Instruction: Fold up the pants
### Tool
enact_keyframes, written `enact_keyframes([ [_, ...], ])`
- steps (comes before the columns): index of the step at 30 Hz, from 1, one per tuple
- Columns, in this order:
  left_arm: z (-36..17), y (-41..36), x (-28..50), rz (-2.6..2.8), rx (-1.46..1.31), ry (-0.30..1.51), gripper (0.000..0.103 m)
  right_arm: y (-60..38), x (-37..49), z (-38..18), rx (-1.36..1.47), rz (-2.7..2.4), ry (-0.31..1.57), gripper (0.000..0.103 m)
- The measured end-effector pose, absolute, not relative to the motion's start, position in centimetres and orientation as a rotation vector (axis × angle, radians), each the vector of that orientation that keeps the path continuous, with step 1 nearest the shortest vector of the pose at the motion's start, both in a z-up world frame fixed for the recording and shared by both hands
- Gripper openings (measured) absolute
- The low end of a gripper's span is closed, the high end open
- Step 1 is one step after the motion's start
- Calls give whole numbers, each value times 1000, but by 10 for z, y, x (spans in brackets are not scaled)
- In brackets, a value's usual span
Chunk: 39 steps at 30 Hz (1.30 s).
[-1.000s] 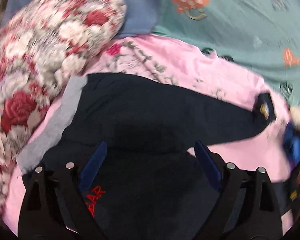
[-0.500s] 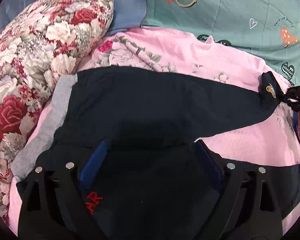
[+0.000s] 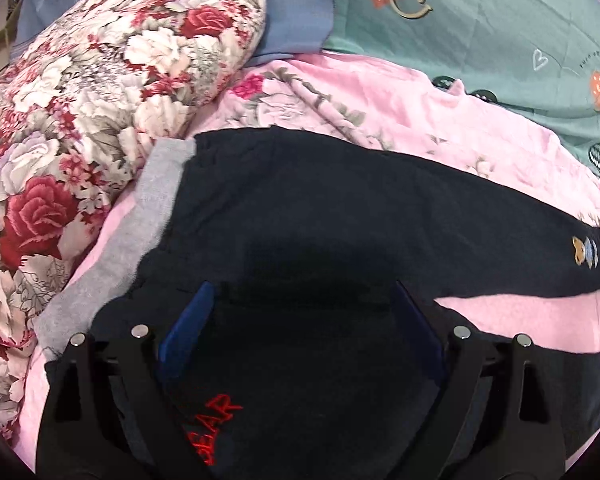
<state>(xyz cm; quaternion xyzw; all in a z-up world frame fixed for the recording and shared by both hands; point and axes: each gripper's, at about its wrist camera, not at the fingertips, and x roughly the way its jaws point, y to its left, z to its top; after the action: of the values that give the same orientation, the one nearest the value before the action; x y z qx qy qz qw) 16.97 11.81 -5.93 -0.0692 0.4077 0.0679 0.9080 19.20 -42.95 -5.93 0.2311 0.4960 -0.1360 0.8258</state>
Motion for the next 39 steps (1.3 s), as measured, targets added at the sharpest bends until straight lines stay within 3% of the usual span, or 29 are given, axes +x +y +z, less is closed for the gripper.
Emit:
enact_keyframes([
  [3, -54, 127, 169, 150, -152, 834, 91, -420, 184, -55, 369, -345, 1056, 48],
  [7, -40, 143, 166, 189, -146, 797, 94, -387, 186, -11, 202, -251, 855, 62],
  [12, -28, 165, 158, 207, -189, 785, 95, -367, 245, -37, 8, -265, 904, 63],
  [14, -23, 171, 154, 227, -159, 769, 95, -373, 268, -67, 11, -239, 1027, 41],
  [15, -21, 173, 153, 234, -141, 762, 95, -374, 267, -66, 7, -244, 992, 41],
  [18, -19, 182, 158, 274, -115, 749, 96, -383, 267, -58, -48, -446, 949, 61],
  [20, -21, 193, 167, 286, -141, 769, 96, -375, 257, -43, -1, -485, 916, 61],
  [25, -26, 215, 187, 296, -241, 816, 96, -260, 245, 1, 10, 28, 814, 67],
  [30, -33, 220, 190, 270, -303, 810, 96, -110, 275, -6, -108, 380, 867, 67],
  [34, -45, 220, 186, 248, -260, 827, 96, -36, 301, -26, -63, 564, 905, 67],
  [39, -45, 237, 184, 256, -309, 821, 96, 27, 316, -51, -208, 545, 945, 66],
])
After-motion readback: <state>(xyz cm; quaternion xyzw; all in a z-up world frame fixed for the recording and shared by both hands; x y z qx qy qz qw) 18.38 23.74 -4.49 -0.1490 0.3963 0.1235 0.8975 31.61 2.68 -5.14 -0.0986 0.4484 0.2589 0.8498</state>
